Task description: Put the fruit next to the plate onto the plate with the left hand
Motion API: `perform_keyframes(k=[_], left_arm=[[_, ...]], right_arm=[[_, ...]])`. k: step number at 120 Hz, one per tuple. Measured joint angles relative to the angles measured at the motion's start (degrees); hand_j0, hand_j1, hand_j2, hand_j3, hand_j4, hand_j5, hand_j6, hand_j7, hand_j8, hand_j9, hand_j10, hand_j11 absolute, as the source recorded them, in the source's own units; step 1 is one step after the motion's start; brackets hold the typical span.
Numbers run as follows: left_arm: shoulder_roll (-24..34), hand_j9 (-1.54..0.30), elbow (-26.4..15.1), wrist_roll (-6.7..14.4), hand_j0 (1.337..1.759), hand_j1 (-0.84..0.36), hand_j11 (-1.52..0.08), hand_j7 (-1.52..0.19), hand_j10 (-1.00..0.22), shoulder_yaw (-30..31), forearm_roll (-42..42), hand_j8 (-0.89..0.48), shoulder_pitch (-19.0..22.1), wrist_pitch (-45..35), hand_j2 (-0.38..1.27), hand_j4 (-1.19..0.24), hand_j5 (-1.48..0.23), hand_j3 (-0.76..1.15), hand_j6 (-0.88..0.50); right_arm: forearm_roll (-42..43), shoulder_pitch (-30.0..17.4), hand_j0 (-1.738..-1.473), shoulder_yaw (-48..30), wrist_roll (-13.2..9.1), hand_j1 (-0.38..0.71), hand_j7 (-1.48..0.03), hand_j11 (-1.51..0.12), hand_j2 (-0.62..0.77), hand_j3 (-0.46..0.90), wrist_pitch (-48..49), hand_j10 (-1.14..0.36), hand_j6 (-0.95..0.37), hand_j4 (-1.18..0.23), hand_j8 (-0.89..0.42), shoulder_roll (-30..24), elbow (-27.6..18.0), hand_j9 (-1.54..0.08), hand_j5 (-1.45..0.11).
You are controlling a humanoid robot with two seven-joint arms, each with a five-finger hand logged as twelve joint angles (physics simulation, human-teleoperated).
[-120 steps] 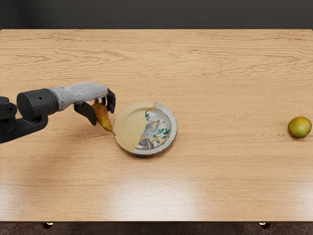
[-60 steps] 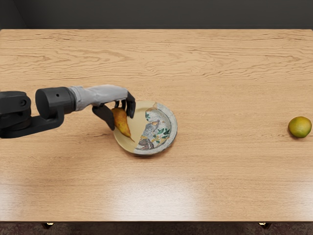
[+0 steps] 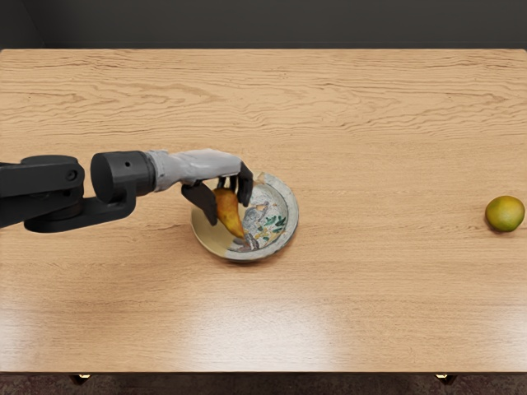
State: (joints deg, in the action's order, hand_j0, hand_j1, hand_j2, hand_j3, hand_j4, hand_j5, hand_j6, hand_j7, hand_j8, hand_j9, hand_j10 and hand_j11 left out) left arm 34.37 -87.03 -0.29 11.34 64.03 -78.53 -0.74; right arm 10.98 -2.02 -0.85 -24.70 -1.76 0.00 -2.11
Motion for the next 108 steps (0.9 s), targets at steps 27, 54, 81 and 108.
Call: perform_keyframes(k=[27, 54, 81, 108], left_arm=[[-0.8, -0.81, 0.4, 0.1, 1.658, -0.30, -0.81, -0.80, -0.62, 0.0, -1.2, -0.55, 0.0, 0.3, 0.40, -0.63, -0.80, 0.00, -0.57], [-0.9, -0.52, 0.7, 0.1, 1.658, -0.10, -0.53, -0.52, -0.40, -0.8, -3.7, -0.38, 0.1, 0.4, 0.17, -0.40, -0.52, 0.00, -0.39], [-0.1, -0.23, 0.7, -0.2, 1.658, 0.15, -0.23, -0.23, -0.18, -2.1, -10.0, -0.17, 0.1, 0.6, 0.07, -0.18, -0.23, 0.00, -0.17], [6.1, -0.09, 0.7, -0.3, 1.658, 0.27, -0.09, -0.09, -0.07, -7.8, -25.1, -0.07, 0.5, 14.1, 0.03, -0.07, -0.09, 0.00, -0.07]], right_arm=[[0.0, 0.0, -1.658, 0.0, 0.0, -0.35, 0.00, 0.00, 0.00, 0.00, 0.0, 0.00, 0.00, 0.00, 0.00, 0.0, 0.0, 0.00, 0.00], [0.0, 0.0, -1.658, 0.0, 0.0, -0.35, 0.00, 0.00, 0.00, 0.00, 0.0, 0.00, 0.00, 0.00, 0.00, 0.0, 0.0, 0.00, 0.00], [0.0, 0.0, -1.658, 0.0, 0.0, -0.35, 0.00, 0.00, 0.00, 0.00, 0.0, 0.00, 0.00, 0.00, 0.00, 0.0, 0.0, 0.00, 0.00], [0.0, 0.0, -1.658, 0.0, 0.0, -0.35, 0.00, 0.00, 0.00, 0.00, 0.0, 0.00, 0.00, 0.00, 0.00, 0.0, 0.0, 0.00, 0.00]])
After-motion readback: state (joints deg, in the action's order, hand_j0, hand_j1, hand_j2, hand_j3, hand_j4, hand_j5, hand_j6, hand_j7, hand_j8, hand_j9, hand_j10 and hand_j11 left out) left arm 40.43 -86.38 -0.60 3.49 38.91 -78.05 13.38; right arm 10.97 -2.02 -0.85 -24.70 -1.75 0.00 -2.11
